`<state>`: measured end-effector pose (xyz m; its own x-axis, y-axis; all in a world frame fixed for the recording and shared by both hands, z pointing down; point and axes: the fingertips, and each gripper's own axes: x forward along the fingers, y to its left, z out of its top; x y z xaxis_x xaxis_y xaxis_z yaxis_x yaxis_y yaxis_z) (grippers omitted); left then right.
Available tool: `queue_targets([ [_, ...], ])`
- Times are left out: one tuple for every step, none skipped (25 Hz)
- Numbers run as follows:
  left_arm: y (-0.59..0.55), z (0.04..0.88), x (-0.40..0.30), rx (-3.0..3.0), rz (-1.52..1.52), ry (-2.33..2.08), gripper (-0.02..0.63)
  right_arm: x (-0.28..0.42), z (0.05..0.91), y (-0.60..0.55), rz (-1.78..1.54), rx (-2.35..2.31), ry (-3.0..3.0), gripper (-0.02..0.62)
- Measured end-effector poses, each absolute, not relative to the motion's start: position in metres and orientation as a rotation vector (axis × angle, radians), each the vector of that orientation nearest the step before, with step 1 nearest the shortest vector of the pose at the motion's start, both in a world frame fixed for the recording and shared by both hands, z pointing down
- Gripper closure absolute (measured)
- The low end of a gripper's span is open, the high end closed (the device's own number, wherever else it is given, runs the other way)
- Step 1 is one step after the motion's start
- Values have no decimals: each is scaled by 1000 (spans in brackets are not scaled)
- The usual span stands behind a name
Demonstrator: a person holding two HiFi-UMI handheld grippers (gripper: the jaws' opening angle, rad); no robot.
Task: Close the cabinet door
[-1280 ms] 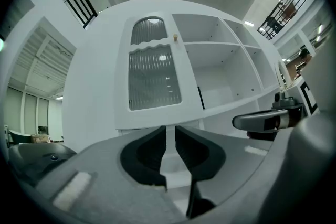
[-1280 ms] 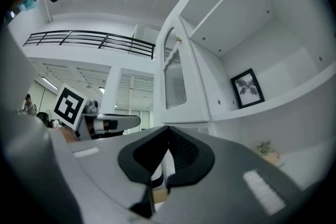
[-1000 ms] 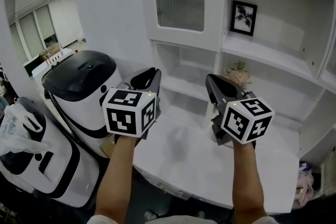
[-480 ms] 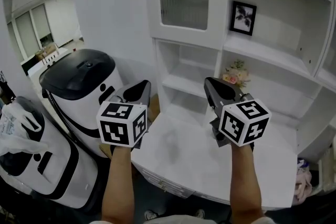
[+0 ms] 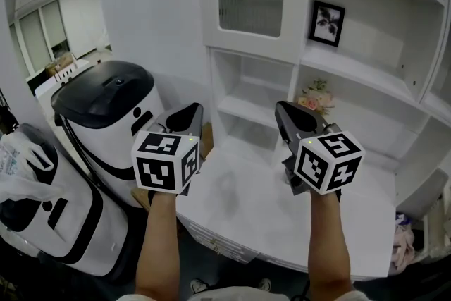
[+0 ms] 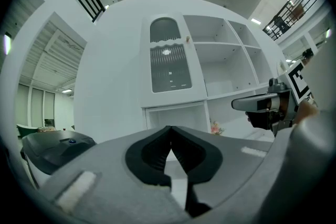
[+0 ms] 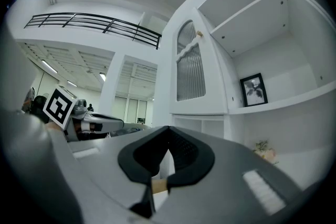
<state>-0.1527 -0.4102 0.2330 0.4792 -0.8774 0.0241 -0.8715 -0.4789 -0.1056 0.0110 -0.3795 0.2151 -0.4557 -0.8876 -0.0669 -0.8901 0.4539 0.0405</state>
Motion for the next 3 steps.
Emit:
queue_targets([
  [-410, 233, -153, -2627, -119, 1563, 603, 11, 215, -379, 108, -1619, 2649, 592],
  [-410, 233, -153, -2620, -124, 1564, 603, 11, 216, -379, 108, -1618, 2650, 592],
  [-410, 232, -153, -2615, -129, 1565, 603, 10, 216, -378, 108, -1618, 2651, 592],
])
